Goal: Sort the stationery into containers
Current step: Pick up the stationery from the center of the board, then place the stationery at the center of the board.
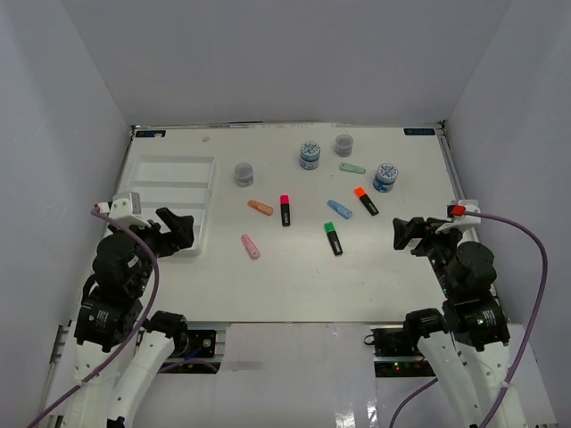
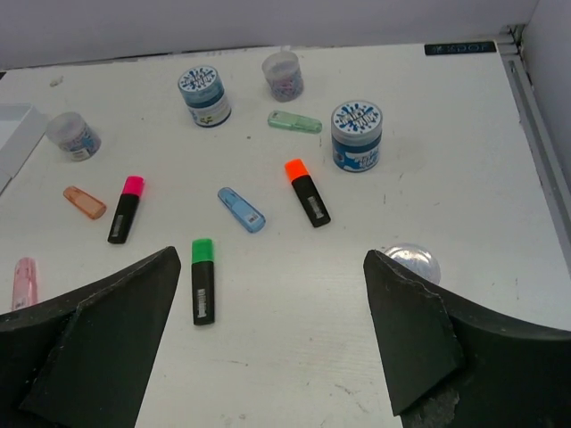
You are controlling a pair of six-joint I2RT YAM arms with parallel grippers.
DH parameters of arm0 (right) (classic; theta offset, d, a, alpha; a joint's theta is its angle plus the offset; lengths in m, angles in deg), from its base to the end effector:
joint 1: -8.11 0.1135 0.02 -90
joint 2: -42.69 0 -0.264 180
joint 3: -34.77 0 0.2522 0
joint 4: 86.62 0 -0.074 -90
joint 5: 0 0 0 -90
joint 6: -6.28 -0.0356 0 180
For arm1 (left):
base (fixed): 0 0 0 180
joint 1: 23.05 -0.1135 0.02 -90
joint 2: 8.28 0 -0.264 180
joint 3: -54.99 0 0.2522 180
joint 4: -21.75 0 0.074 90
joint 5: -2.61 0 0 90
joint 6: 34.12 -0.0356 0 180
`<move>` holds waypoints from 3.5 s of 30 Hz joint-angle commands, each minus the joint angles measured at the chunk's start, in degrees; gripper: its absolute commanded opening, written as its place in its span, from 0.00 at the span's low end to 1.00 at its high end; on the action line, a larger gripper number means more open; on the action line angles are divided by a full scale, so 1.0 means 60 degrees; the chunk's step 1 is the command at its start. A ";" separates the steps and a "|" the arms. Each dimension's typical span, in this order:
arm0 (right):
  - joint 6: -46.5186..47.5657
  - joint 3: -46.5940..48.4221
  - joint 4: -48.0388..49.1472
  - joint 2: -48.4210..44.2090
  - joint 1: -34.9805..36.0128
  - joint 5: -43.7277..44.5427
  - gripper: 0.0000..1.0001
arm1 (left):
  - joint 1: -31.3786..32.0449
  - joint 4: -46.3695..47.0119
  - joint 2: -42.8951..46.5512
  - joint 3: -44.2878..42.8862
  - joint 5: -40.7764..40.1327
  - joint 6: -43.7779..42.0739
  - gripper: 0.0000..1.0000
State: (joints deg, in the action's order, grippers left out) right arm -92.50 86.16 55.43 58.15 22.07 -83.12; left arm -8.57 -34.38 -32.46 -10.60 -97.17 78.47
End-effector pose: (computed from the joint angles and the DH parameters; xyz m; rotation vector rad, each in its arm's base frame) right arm 0.0777 0.0149 0.3280 0.0205 1.6097 0.2111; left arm 0.0730 -0.0126 0.3607 -0.2499 1.8171 -0.3002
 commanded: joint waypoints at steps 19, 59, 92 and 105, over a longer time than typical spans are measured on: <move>0.0229 0.4124 0.2654 0.9953 -0.0011 0.2692 0.90 | 0.0018 0.3647 -0.3938 0.1167 0.1162 -0.0687 0.98; 0.1169 0.6767 0.3151 1.5324 -0.1301 0.0671 0.42 | -0.0026 0.3663 -0.3748 0.1915 0.1996 -0.0630 0.98; 0.0877 0.3280 0.4192 1.3228 0.7737 0.1549 0.51 | -0.0026 0.4117 -0.3923 0.2164 0.2699 -0.0484 0.98; 0.0789 0.2182 0.3300 0.9570 0.7796 0.2486 0.90 | 0.0310 0.3854 -0.4581 0.1258 0.3534 -0.0235 0.98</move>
State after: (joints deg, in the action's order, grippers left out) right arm -86.99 100.35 75.74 123.09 68.56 -72.28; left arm -7.83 -11.22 -58.84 0.19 -78.48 76.04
